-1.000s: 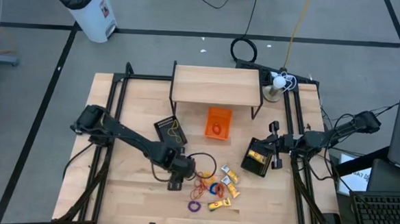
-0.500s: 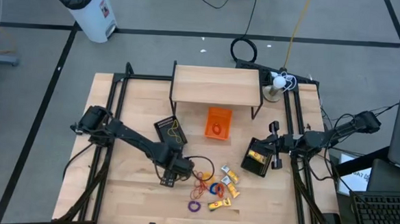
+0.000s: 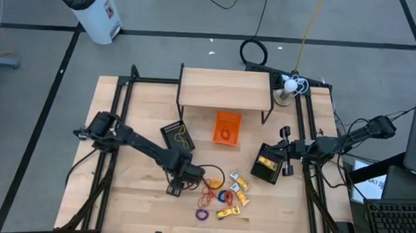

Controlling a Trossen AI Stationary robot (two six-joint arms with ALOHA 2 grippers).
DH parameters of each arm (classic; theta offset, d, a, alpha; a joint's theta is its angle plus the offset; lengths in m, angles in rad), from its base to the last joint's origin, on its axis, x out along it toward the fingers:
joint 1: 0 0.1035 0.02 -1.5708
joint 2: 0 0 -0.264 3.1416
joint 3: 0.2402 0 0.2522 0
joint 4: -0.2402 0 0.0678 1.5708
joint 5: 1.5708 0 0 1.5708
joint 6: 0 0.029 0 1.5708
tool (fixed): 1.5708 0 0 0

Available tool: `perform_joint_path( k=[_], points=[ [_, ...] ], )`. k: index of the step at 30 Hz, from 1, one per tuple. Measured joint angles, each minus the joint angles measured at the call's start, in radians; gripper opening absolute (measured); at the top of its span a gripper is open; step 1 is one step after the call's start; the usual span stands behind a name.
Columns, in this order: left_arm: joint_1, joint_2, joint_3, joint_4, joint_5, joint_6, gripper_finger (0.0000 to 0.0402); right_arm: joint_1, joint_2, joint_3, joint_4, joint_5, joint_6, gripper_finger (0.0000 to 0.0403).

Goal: Pick & Place Office Desk Supplies
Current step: Put the red rubberband into the left black bin

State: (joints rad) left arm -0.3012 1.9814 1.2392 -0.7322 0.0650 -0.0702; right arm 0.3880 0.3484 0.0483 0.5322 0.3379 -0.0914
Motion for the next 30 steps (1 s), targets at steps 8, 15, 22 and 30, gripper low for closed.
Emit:
perform_joint_path(
  k=[8,15,22,30],
  points=[
    [0.010,0.000,-0.003,0.001,0.003,-0.002,0.0081,0.000,0.000,0.000,-0.004,0.000,0.000,0.0004],
    [0.001,-0.015,-0.005,0.002,0.007,0.006,0.0008,0.000,0.000,0.000,-0.006,0.000,0.000,0.0004],
    [-0.033,-0.227,-0.009,0.008,-0.032,0.049,0.0003,0.000,0.000,0.000,-0.007,0.000,0.000,0.0004],
    [-0.066,-0.569,-0.056,0.106,-0.137,0.061,0.0004,0.000,0.000,0.000,-0.014,-0.002,0.010,0.0004]
  ],
)
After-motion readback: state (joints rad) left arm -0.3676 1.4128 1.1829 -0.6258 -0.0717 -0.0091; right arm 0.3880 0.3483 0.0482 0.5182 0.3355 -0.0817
